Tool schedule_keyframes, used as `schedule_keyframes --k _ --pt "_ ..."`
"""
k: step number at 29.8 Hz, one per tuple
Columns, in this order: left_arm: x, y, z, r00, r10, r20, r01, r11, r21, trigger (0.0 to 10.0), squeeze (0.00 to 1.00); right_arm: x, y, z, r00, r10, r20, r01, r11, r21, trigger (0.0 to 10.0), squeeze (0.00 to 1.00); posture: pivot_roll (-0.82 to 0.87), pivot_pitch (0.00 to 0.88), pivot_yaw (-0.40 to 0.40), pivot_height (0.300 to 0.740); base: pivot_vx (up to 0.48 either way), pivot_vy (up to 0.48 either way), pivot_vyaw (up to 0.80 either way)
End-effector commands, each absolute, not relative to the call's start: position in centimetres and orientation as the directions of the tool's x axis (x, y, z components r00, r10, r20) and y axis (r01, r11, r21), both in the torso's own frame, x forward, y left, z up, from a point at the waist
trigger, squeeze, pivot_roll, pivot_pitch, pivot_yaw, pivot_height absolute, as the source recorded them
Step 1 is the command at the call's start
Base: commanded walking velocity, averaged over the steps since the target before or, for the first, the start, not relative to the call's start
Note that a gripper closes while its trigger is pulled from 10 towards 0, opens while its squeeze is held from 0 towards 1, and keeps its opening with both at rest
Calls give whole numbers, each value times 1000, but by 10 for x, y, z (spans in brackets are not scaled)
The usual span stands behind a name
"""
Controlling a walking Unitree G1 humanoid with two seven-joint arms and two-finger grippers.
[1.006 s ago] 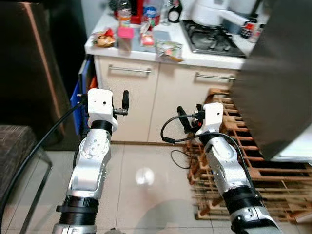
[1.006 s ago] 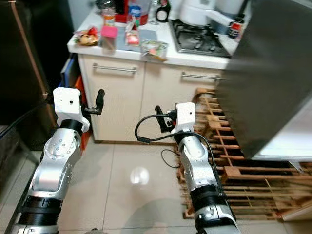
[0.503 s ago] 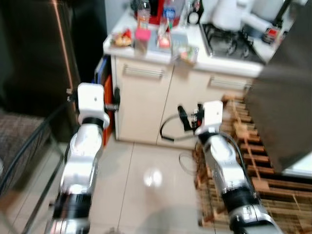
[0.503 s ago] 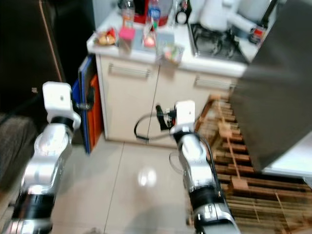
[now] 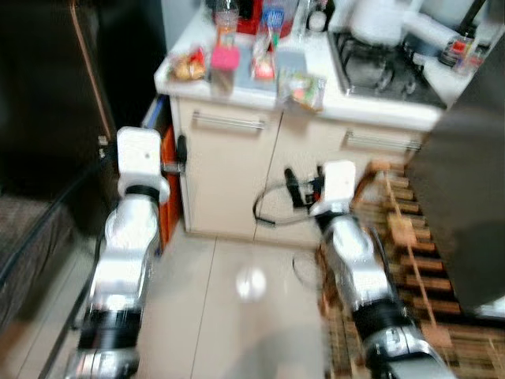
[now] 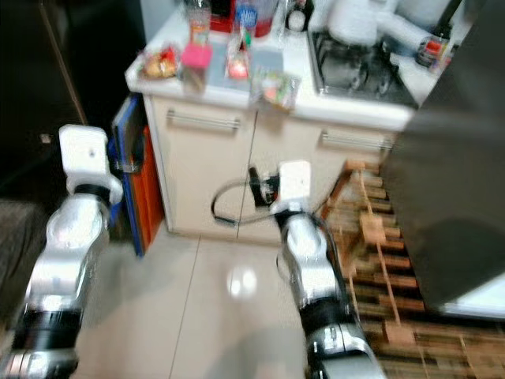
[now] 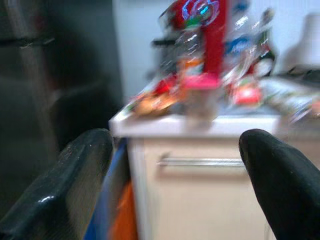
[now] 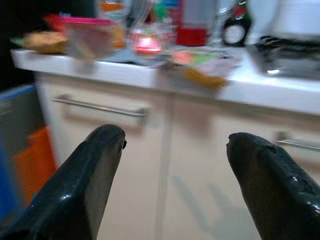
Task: Restocking fridge
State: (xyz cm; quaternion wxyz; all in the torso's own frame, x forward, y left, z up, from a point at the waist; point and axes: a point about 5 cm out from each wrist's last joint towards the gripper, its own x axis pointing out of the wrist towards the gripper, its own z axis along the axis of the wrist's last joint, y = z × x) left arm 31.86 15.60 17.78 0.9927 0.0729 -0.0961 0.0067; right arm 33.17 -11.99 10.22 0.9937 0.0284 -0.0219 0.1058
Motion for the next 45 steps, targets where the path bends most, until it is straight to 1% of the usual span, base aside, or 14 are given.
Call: schedule_keyframes --k 1,9,18,22,24,26,29,30,31,33,36,39,40,45 --pt "318 153 180 979 -22 203 -12 986 165 10000 0 334 -122 105 980 192 60 -195 979 60 10000 0 26 0 -73 740 480 0 0" --pt "316 153 186 970 -11 242 -30 986 162 10000 0 333 -124 106 979 189 72 -192 980 52 10000 0 19 0 -73 740 480 0 0" --pt "315 148 192 961 -35 273 -16 983 182 10000 0 334 -125 109 980 178 92 -184 981 54 10000 0 19 0 -72 740 480 0 0" --pt "313 144 208 936 -69 346 -1 980 198 10000 0 336 -129 130 975 135 178 -151 985 79 10000 0 17 0 -72 740 480 0 0" --pt "309 137 225 900 -109 423 13 974 225 10000 0 337 -136 149 966 84 244 -122 982 146 10000 0 17 0 -74 740 480 0 0" --pt "304 129 240 859 -160 487 42 969 245 10000 0 338 -143 161 962 33 273 -91 975 201 10000 0 13 0 -72 740 480 0 0" --pt "302 118 251 824 -213 525 98 966 238 10000 0 341 -153 162 972 -26 235 -47 954 297 10000 0 8 0 -68 740 480 0 0" --pt "302 118 251 824 -213 525 98 966 238 10000 0 341 -153 162 972 -26 235 -47 954 297 10000 0 8 0 -68 740 480 0 0" --pt "305 116 248 842 -207 498 132 974 183 10000 0 341 -160 147 988 -64 140 5 923 386 10000 0 6 0 -63 740 0 0 0" --pt "306 120 248 849 -185 495 137 982 132 10000 0 339 -162 134 996 -63 63 28 891 452 10000 0 6 0 -61 740 0 0 0" --pt "311 131 251 859 -150 490 95 986 135 10000 0 336 -159 122 999 -30 -9 31 864 502 10000 0 5 0 -55 740 0 0 0" --pt "313 137 255 855 -138 500 72 986 150 10000 0 335 -157 121 1000 0 -24 13 853 522 10000 0 5 0 -55 740 0 0 0" --pt "314 140 259 848 -133 513 60 986 157 10000 0 334 -157 121 1000 -2 -26 15 855 519 10000 1000 5 0 -55 740 0 0 0" --pt "314 141 263 842 -137 521 66 986 153 10000 0 330 -159 126 1000 -11 0 9 849 529 10000 1000 4 0 -57 740 0 0 0"
